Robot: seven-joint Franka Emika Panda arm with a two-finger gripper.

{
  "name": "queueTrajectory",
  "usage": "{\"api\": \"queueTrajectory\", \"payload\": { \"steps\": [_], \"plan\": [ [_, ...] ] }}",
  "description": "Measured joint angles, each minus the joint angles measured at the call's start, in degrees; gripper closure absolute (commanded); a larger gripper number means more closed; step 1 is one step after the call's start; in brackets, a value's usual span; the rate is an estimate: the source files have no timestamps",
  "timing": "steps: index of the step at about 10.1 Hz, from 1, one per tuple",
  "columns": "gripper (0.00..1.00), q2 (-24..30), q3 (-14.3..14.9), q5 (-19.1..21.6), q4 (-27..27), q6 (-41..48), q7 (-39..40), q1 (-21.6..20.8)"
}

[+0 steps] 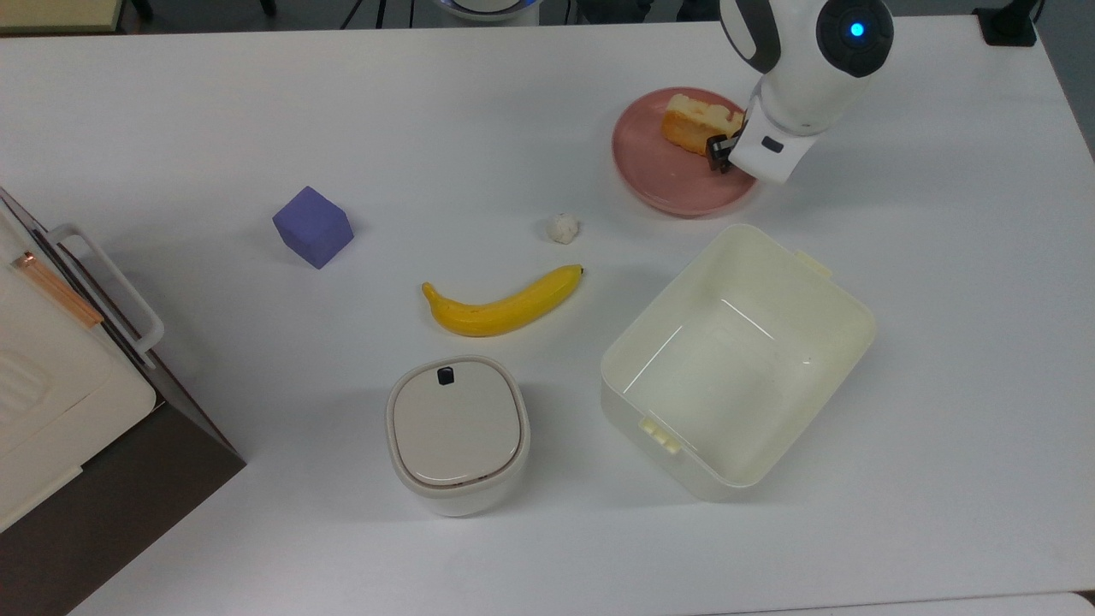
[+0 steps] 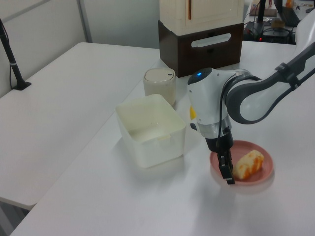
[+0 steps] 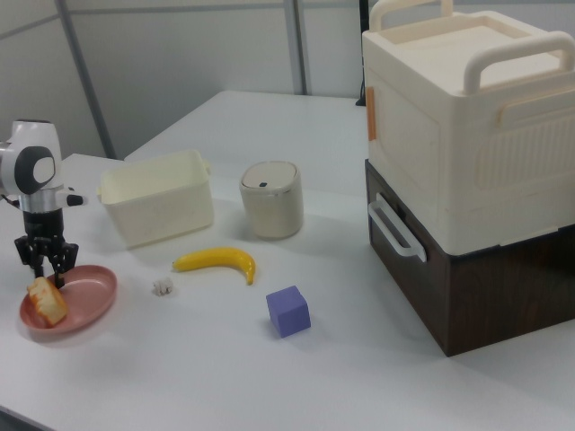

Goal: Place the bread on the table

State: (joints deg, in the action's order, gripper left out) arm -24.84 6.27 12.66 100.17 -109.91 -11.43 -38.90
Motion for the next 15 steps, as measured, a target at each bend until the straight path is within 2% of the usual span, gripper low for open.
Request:
{"api": "queueTrajectory", "payload": {
  "steps": [1,2,3,4,5,6,7,8,9,10,12,14,15],
  "plan": [
    [0.96,0.1,0.3,0.0,0.0,0.0,0.0,1.0],
    [0.96,0.4,0.4,0.0,-0.2,0.1,0.1,2.9],
    [0.36,1.4,0.6,-0.1,-0.3,0.5,2.1,5.8],
    [0.30,3.1,0.7,-0.1,-1.0,3.4,4.4,9.1],
    [0.30,4.7,0.8,-0.5,-1.3,5.4,5.8,11.0],
    [0.43,5.6,0.5,-1.7,-1.3,6.6,6.0,10.9],
    [0.42,5.7,0.2,-2.3,-1.2,7.0,6.0,10.3],
    [0.28,5.7,0.1,-2.5,-1.1,7.4,6.0,10.0],
    [0.19,5.8,0.1,-2.5,-1.2,7.5,6.0,10.2],
    [0.15,6.1,0.2,-2.6,-1.2,7.5,6.0,10.4],
    [0.14,6.4,0.4,-2.7,-1.2,7.6,6.0,10.8],
    [0.24,6.1,0.3,-3.2,-0.8,7.7,6.0,10.7],
    [0.32,5.6,0.3,-3.3,-0.6,7.7,6.0,10.5]
  ]
}}
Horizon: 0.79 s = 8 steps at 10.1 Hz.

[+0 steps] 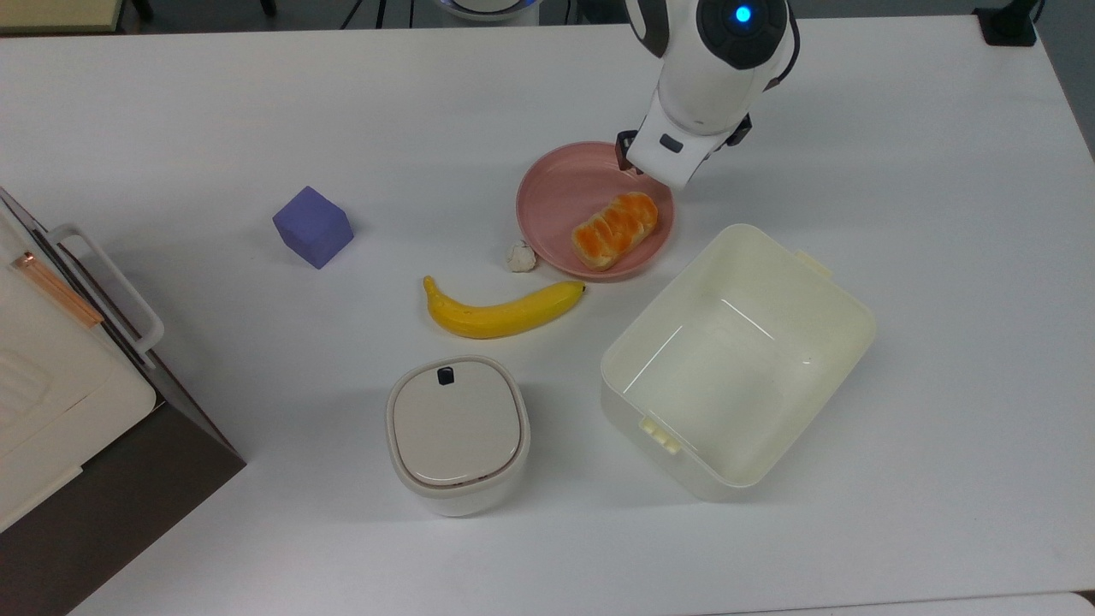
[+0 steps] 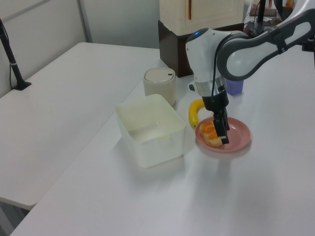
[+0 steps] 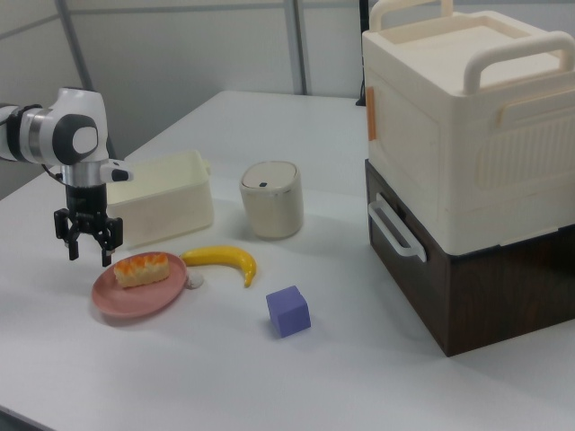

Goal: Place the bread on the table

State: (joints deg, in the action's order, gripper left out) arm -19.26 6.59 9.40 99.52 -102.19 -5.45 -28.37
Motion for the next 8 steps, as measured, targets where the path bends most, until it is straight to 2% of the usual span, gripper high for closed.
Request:
{"api": "queueTrajectory", "payload": {
  "steps": [1,6,8],
  "plan": [
    [0.43,-0.5,-0.1,0.0,0.0,0.0,0.0,-0.2],
    [0.47,-4.4,-0.4,-0.3,0.1,-1.2,0.0,-2.3],
    [0.89,-5.1,-0.4,-0.4,0.0,-2.0,0.0,-2.2]
  ]
}}
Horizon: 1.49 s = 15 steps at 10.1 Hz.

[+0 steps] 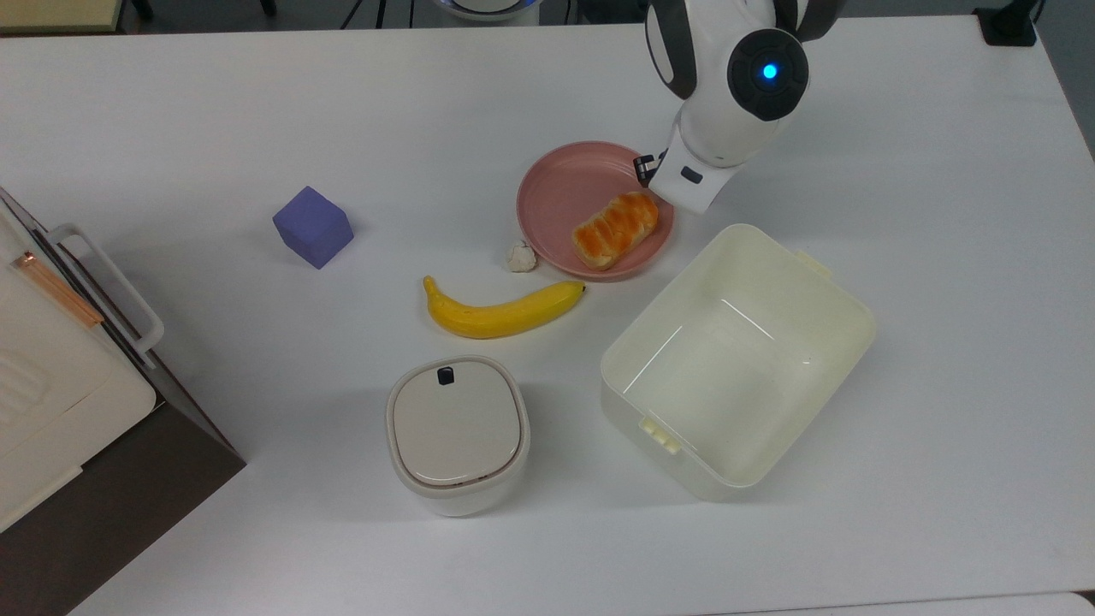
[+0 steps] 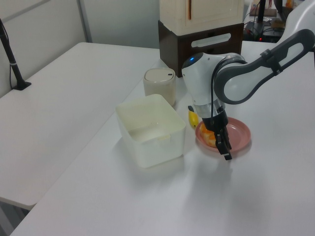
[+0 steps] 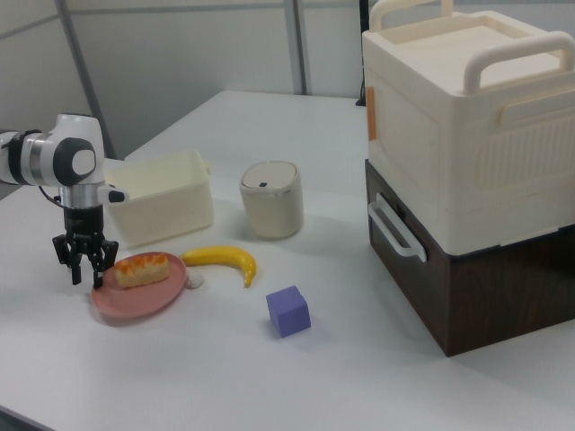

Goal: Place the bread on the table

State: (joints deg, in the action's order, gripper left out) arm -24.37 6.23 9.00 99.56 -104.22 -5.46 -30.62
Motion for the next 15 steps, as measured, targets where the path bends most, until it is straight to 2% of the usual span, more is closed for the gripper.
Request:
{"api": "queueTrajectory", "payload": {
  "steps": [1,6,11,12,13,15],
  "plan": [
    [1.00,0.0,0.0,-0.5,0.0,-0.1,0.0,0.0],
    [1.00,0.1,-0.1,-1.1,-0.5,-0.1,-0.9,-1.6],
    [1.00,0.0,-0.3,-1.1,-0.5,-0.1,-7.5,-9.8],
    [0.96,0.0,-0.3,-1.1,-0.5,-0.1,-9.0,-11.8],
    [0.01,0.0,-0.3,-1.1,-0.5,-0.1,-9.7,-12.9],
    [0.00,-0.2,-0.2,-1.1,-0.5,-0.2,-9.9,-13.3]
  ]
}}
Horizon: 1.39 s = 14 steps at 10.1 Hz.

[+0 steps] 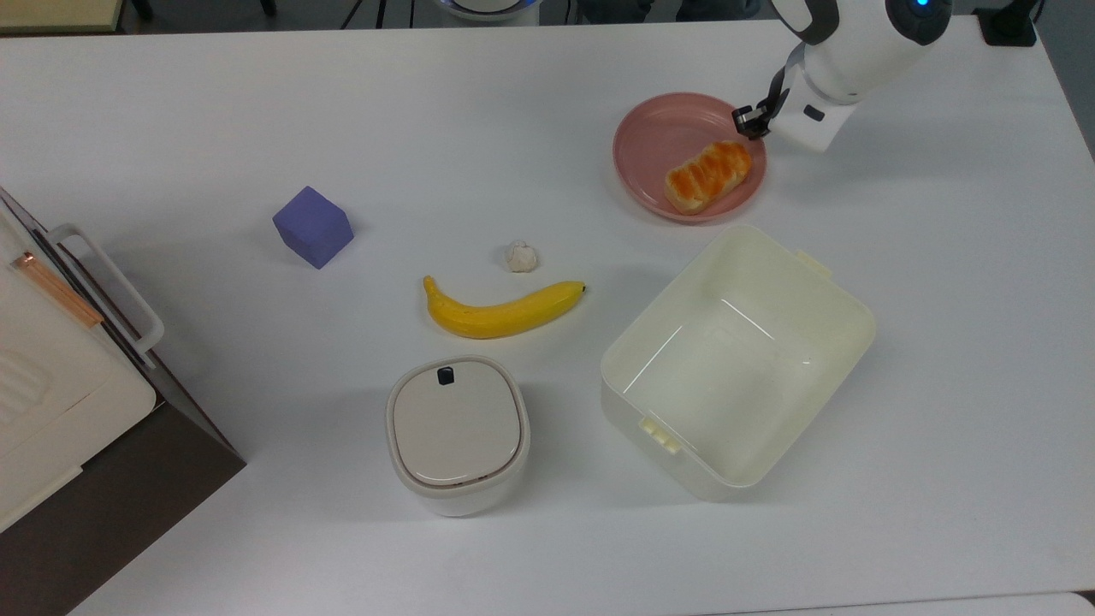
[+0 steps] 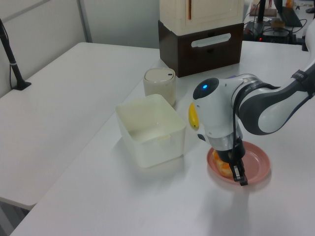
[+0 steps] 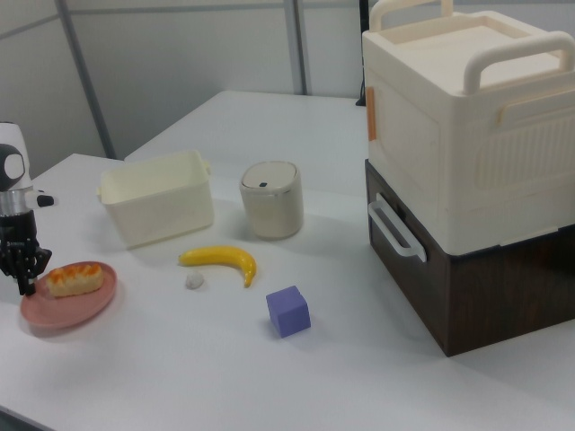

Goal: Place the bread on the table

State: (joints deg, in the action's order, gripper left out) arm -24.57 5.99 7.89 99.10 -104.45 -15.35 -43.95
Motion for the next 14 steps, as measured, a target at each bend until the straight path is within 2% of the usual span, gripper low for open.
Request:
{"api": "queueTrajectory", "payload": {
  "steps": [3,6,10,13,14],
  "plan": [
    [0.00,0.2,0.8,0.0,-0.9,-0.8,-0.2,1.1],
    [0.00,2.8,1.2,0.0,-2.2,-0.8,-0.3,5.8],
    [0.00,3.6,1.4,0.0,-2.3,-0.8,0.8,11.4],
    [0.00,7.9,1.7,-0.5,-2.5,-0.3,8.0,21.1],
    [0.00,9.7,1.8,-1.3,-2.5,0.9,12.3,26.8]
  ]
}}
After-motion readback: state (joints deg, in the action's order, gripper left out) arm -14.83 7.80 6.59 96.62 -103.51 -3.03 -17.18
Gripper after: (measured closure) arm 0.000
